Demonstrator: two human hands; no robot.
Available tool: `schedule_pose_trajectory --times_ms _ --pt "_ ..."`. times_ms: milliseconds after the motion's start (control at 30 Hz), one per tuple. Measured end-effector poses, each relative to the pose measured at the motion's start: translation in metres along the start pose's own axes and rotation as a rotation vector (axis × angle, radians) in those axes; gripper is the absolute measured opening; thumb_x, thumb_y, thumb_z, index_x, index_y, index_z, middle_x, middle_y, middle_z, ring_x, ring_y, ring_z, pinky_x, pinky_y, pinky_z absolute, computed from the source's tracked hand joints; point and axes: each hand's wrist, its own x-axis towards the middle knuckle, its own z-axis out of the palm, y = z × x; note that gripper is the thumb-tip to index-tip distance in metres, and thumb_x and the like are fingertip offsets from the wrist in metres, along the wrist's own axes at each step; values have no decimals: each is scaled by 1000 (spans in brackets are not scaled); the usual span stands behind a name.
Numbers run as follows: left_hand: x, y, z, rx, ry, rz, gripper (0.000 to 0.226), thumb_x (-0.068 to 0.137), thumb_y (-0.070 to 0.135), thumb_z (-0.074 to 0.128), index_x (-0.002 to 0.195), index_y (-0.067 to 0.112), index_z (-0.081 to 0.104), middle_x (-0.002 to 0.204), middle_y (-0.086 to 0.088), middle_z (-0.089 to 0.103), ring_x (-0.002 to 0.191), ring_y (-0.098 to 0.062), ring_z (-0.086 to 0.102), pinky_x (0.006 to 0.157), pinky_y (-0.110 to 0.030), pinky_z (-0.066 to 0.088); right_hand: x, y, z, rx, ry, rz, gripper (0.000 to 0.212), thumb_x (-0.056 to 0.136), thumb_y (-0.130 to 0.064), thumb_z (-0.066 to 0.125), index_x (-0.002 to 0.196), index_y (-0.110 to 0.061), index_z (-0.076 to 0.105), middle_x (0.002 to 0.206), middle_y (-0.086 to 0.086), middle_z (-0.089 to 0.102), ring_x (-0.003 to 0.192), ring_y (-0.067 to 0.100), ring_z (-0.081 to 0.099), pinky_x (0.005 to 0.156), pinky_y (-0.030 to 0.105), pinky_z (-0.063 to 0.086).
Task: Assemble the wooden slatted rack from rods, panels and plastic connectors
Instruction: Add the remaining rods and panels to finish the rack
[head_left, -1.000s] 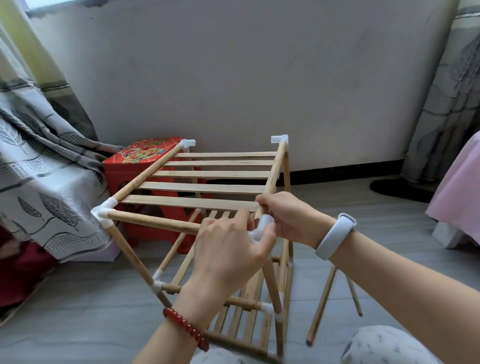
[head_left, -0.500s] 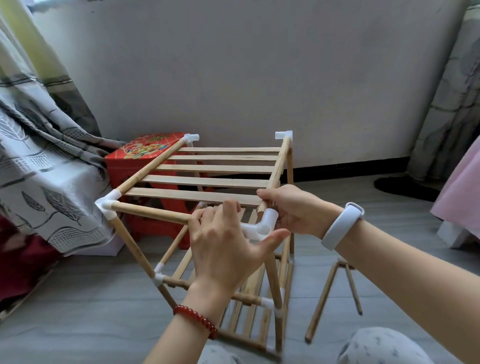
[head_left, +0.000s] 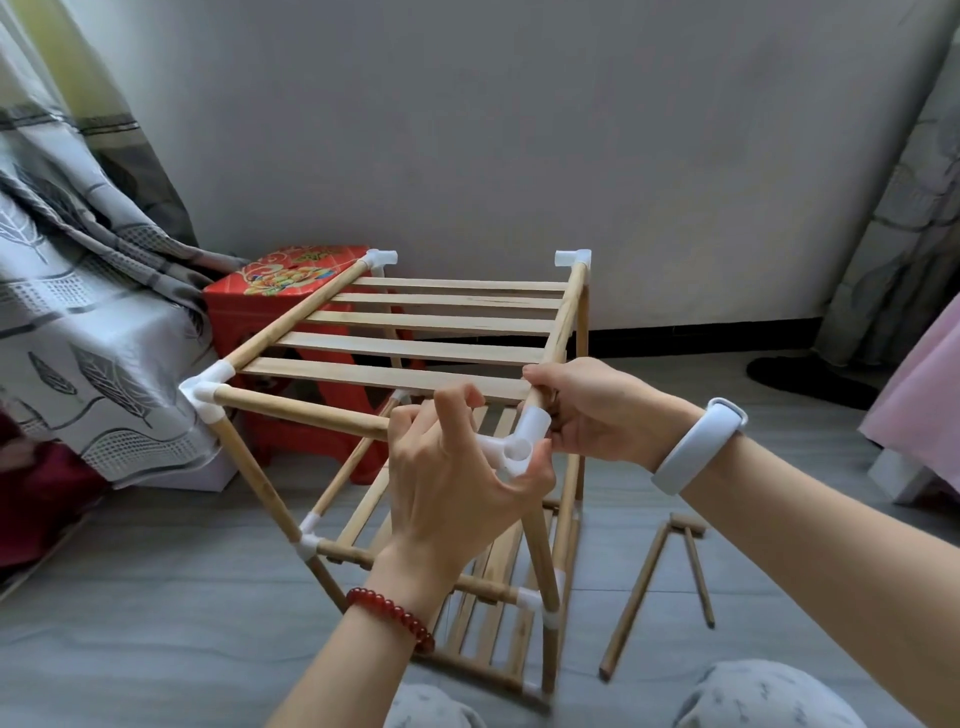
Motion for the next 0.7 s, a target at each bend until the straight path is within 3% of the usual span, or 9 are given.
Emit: schedule_pose_trajectory --times_ms 167,300,467,600,700 --pt "1 -3 -3 35 -30 34 39 74 46 54 93 15 41 53 5 48 51 -13 49 70 -31 39 2 -4 5 19 6 -6 21 96 -17 48 78 -7 49 51 4 52 42 12 52 47 21 49" --pt "4 1 -6 142 -111 48 29 79 41 49 75 15 60 52 7 53 51 -16 49 66 -35 40 4 -3 5 -12 15 -8 22 95 -18 47 76 -7 49 51 5 54 49 15 53 46 21 49" --pt "8 11 -12 192 -236 -52 40 81 45 39 81 15 66 63 5 63 59 -18 58 72 -37 41 5 -2 4 -22 11 -15 21 94 -16 49 75 -7 51 51 4 54 50 15 54 44 20 48" --pt "18 17 -18 259 -424 -143 51 84 57 29 92 23 66 78 8 67 75 -15 60 84 -38 37 5 -3 -1 -83 -8 -8 17 91 -18 53 77 -9 53 51 2 55 47 13 53 44 20 45" --pt "19 15 -23 224 -433 -113 53 84 60 28 95 24 65 80 8 66 80 -14 59 86 -38 32 5 -1 -3 -166 -36 -19 19 89 -22 55 73 -13 55 54 0 56 52 12 50 49 21 39"
